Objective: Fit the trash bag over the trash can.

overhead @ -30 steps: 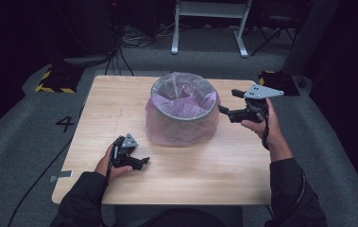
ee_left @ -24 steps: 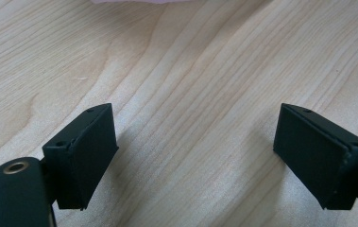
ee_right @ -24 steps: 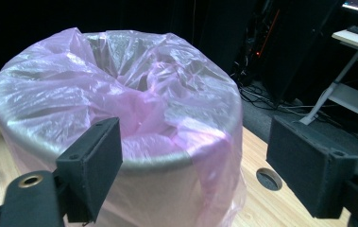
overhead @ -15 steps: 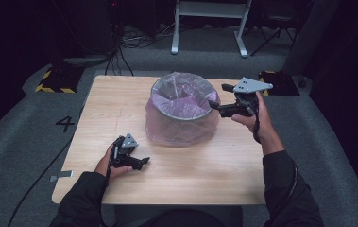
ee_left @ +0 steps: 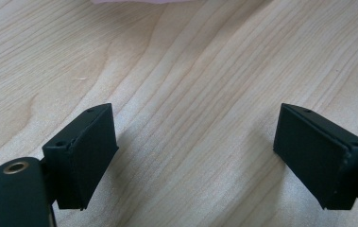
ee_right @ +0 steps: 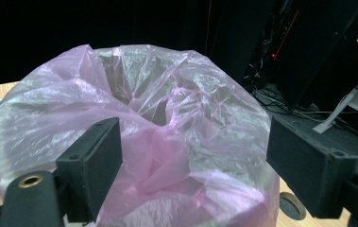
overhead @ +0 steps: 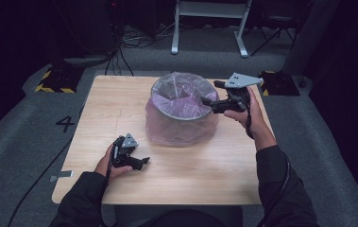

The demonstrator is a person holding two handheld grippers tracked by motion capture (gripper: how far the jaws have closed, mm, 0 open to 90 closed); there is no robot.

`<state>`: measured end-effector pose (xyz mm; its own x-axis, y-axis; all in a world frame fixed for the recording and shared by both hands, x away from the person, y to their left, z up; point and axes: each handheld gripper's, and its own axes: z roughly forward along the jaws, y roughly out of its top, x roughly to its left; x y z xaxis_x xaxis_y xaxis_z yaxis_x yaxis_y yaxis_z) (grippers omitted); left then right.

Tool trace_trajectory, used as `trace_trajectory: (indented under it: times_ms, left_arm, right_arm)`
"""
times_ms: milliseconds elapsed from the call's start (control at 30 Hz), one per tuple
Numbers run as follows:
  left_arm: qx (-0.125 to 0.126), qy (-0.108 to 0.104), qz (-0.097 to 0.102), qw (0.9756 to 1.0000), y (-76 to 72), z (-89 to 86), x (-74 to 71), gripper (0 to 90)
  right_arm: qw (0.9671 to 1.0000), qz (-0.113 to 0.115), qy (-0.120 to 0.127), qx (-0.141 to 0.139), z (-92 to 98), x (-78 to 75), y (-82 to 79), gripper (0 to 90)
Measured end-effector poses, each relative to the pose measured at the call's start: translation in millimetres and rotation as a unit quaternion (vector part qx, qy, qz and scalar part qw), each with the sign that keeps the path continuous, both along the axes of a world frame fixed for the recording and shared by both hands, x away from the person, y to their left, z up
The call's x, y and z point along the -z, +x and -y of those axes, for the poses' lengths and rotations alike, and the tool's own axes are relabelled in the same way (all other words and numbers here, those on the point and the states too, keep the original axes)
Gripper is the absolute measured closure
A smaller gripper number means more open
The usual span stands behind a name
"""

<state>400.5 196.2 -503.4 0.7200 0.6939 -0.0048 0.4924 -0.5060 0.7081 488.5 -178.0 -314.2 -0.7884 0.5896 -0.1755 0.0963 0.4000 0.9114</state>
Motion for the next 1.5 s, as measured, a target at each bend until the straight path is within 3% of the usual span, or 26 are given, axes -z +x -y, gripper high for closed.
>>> trace_trajectory:
  times_ms: [267,867,1000,1267,1500]
  left_arm:
    - [-0.001,0.0,0.0,1.0,-0.1,0.0,0.0,13.9]
    - [-0.001,0.0,-0.001,1.0,-0.1,0.0,0.0,13.9]
    - [-0.002,0.0,-0.002,1.0,-0.4,0.1,0.0,13.9]
    - [0.0,0.0,0.0,1.0,-0.1,0.0,-0.1,13.9]
    - [-0.001,0.0,-0.001,1.0,-0.2,0.0,0.0,13.9]
  right_arm:
    - [1.0,-0.006,-0.004,0.0,-9.9,-0.8,8.1,19.1]
    - [0.9977,-0.035,-0.057,-0.016,-31.4,4.5,25.5,18.2]
    - [0.997,-0.042,-0.059,-0.027,-35.7,3.3,26.9,22.9]
    - [0.9937,-0.055,-0.089,-0.041,-48.9,-1.0,33.2,22.1]
    - [0.9866,-0.083,-0.131,-0.051,-61.2,-2.2,39.9,24.8]
